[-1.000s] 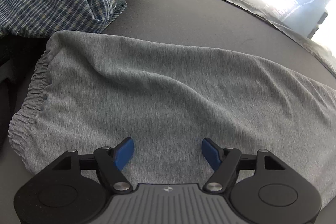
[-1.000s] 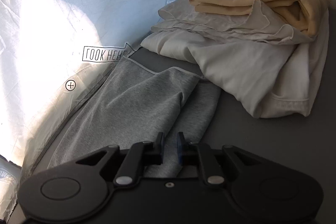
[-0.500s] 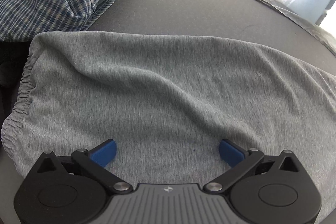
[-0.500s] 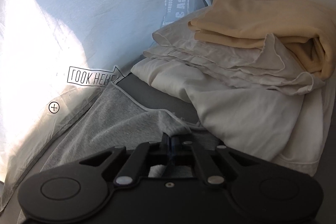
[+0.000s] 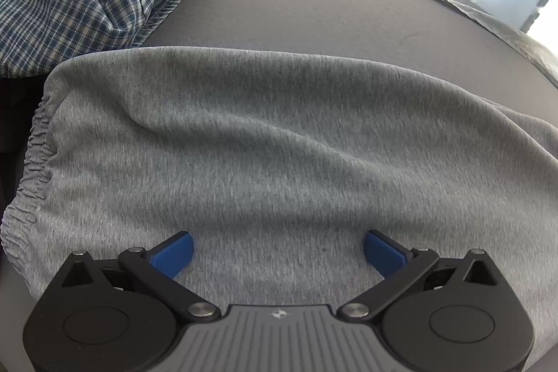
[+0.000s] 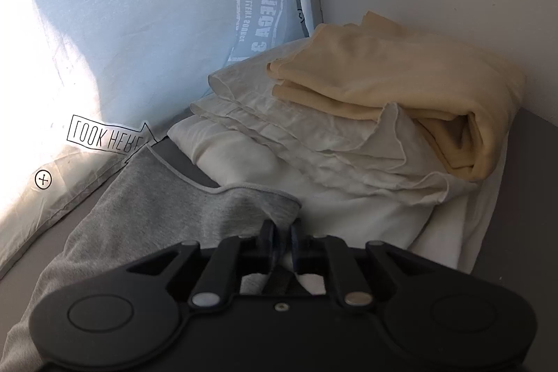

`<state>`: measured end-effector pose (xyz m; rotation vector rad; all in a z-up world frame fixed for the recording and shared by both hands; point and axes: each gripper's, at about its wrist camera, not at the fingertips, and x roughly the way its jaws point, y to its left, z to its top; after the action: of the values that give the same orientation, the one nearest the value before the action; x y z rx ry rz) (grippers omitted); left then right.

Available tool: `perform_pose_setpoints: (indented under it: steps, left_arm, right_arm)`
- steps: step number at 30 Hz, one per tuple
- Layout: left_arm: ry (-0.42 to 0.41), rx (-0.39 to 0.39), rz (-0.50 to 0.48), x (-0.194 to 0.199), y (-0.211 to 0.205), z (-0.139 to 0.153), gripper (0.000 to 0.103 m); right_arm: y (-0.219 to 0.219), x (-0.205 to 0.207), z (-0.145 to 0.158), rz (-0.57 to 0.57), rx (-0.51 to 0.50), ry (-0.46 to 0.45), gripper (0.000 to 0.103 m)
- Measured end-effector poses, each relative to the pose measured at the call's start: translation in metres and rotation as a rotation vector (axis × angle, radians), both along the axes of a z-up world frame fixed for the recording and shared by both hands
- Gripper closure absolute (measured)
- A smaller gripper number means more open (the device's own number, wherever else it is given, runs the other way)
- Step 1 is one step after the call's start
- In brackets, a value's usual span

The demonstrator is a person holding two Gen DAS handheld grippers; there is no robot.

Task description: Fold clothes

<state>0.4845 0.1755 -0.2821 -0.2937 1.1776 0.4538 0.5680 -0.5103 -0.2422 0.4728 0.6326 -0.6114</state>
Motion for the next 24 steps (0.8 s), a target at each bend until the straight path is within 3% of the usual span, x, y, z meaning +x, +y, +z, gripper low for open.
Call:
perform_pose_setpoints:
  steps: [1, 3, 5, 8, 10, 13, 15, 20, 24]
  left_arm:
    - [-0.005, 0.003, 0.000, 0.000, -0.001, 0.000, 0.000]
    - [-0.010, 0.004, -0.007, -0.002, -0.001, -0.001, 0.000]
    - [-0.005, -0.003, -0.029, -0.004, 0.000, 0.000, 0.000]
    - [0.016, -0.020, -0.080, -0.010, 0.003, 0.001, 0.000]
    - [0.027, -0.015, -0.105, -0.018, 0.006, 0.002, 0.000]
    - [0.006, -0.003, -0.040, -0.044, 0.020, 0.002, 0.000]
    - [-0.004, -0.003, -0.023, -0.060, 0.030, 0.002, 0.000]
    - [-0.017, 0.005, -0.154, -0.081, 0.043, 0.002, 0.000]
    - [-0.024, 0.009, -0.198, -0.088, 0.048, 0.004, 0.000]
  right_arm:
    - [0.003, -0.008, 0.002, 0.000, 0.039, -0.033, 0.060]
    - [0.013, -0.025, 0.001, 0.020, 0.159, -0.089, 0.045]
    - [0.028, -0.046, -0.007, 0.044, 0.302, -0.129, 0.017]
    - [0.064, -0.080, -0.024, 0.088, 0.516, -0.189, 0.002]
    - [0.091, -0.101, -0.035, 0.124, 0.648, -0.215, 0.002]
    - [0.140, -0.124, -0.046, 0.189, 0.785, -0.209, 0.001]
    - [0.175, -0.130, -0.048, 0.282, 0.801, -0.169, 0.001]
    - [0.252, -0.130, -0.050, 0.475, 0.836, -0.097, 0.000]
    - [0.292, -0.126, -0.050, 0.526, 0.881, -0.092, 0.000]
